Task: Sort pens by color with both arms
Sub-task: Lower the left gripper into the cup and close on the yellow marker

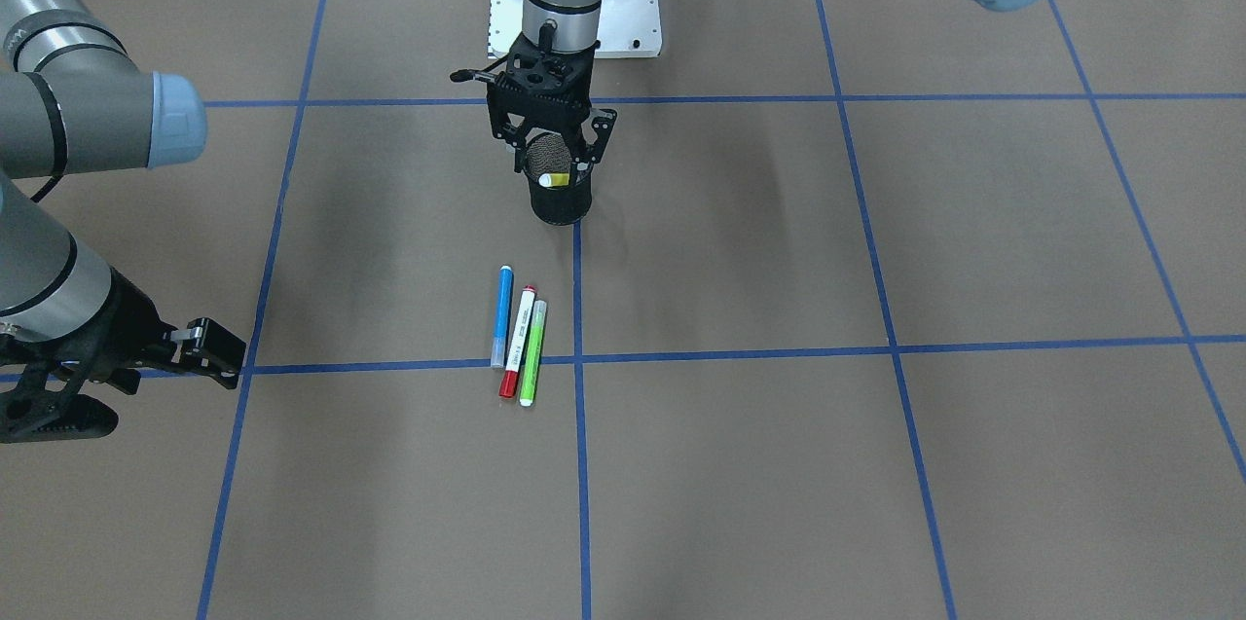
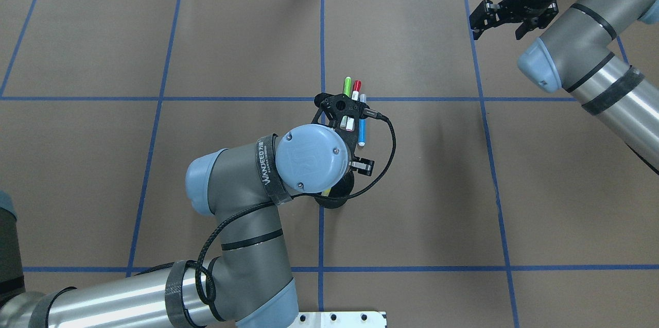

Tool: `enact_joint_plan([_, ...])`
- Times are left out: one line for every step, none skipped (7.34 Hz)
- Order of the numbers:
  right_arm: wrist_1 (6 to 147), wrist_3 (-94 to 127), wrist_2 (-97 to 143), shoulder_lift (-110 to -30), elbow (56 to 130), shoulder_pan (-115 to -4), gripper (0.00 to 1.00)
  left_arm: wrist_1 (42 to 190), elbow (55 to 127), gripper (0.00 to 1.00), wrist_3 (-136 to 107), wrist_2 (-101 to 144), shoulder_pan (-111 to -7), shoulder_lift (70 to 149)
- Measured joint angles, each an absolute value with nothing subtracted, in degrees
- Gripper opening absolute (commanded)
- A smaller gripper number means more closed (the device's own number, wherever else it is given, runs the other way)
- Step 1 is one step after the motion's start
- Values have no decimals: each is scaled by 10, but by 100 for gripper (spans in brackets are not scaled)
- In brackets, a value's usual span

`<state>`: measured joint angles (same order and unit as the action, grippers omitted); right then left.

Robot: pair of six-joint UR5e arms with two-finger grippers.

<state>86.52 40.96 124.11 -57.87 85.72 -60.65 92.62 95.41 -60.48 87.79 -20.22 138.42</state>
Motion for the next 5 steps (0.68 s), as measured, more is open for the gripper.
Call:
enact_joint_plan([865, 410, 1241, -578, 855, -606, 98, 926, 955, 58, -600, 877, -202, 1386])
enact_joint_plan([864, 410, 1241, -577, 854, -606, 98, 927, 954, 58, -596, 877, -201, 1387])
enact_joint_plan([864, 410, 1241, -577, 853, -606, 98, 927, 952, 58, -590, 877, -201, 1388])
enact_joint_plan([864, 410, 1241, -577, 853, -606, 98, 928, 949, 58, -581, 876, -201, 1388])
enact_joint_plan([864, 410, 1241, -577, 852, -606, 98, 928, 947, 57, -574, 876, -201, 1388])
